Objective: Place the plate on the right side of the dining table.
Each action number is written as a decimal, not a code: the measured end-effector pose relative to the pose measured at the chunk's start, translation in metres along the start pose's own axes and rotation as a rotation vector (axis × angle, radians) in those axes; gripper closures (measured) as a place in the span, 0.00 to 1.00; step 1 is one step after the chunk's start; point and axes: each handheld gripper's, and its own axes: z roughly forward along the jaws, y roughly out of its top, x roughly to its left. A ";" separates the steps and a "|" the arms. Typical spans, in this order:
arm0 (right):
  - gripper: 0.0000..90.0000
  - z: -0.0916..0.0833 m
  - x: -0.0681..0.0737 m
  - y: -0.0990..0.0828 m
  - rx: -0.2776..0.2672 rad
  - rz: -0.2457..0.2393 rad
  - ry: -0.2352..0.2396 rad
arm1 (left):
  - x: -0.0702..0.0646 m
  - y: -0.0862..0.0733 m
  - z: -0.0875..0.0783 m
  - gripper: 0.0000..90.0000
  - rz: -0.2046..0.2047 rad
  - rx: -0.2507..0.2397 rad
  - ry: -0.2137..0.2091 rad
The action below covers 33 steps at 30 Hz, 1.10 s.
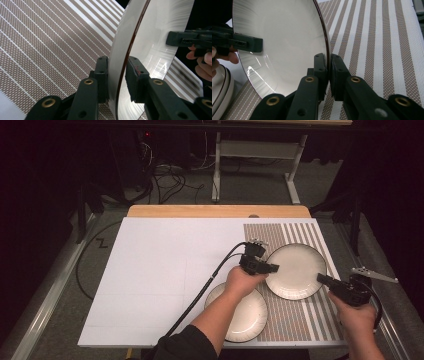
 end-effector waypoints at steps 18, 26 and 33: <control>0.95 0.007 -0.001 0.001 0.008 0.001 -0.030 | 0.000 0.000 -0.029 0.47 0.007 -0.090 0.061; 0.94 0.008 0.001 0.002 0.013 0.008 -0.059 | 0.005 -0.019 -0.069 0.42 0.039 -0.149 0.097; 0.94 0.010 0.003 0.001 0.012 0.019 -0.082 | 0.010 -0.045 -0.116 0.35 0.086 -0.221 0.157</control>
